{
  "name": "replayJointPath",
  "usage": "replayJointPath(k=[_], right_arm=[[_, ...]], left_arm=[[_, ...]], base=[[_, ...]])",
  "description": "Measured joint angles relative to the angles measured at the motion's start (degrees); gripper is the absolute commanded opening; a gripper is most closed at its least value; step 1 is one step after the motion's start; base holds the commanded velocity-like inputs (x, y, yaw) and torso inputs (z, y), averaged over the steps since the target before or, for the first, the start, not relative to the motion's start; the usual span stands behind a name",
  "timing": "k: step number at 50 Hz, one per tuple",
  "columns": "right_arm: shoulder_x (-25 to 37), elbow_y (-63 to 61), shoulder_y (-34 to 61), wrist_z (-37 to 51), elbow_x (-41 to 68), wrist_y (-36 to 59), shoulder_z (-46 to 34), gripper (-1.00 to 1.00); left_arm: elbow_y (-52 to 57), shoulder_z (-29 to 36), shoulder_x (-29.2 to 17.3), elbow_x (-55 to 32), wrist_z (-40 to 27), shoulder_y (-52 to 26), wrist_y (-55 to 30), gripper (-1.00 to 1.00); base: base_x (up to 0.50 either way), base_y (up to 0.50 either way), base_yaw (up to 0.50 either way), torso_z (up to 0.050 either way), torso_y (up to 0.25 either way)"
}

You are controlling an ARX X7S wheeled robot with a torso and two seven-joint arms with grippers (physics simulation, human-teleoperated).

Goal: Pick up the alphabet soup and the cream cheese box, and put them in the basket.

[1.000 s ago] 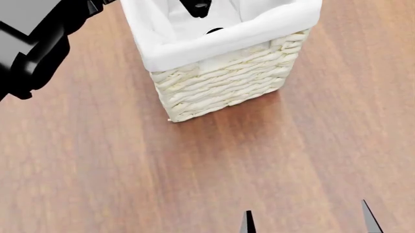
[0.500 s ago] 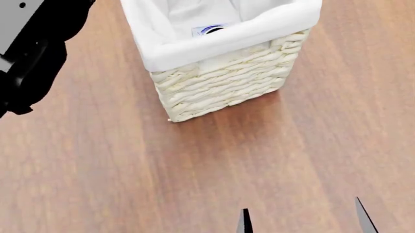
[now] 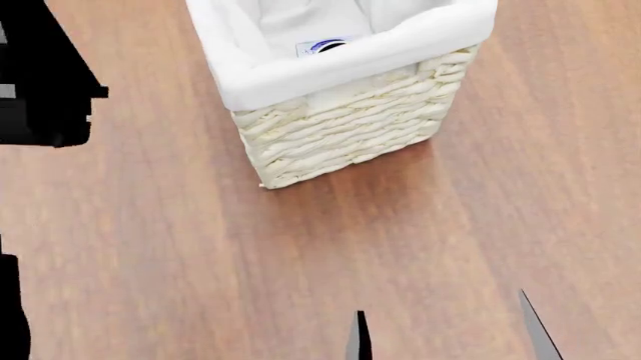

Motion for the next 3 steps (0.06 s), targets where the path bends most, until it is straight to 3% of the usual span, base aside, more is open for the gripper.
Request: replayJointPath(k=[3], right_arm=[[0.1, 0.3, 0.5, 0.1, 0.1, 0.3, -0.4, 1.00]], left_arm=[[2.8, 0.1, -1.3, 1.3, -1.8, 2.4, 0.5, 1.00]], base=[[0.00, 0.00, 0.00, 0.000, 0.000]])
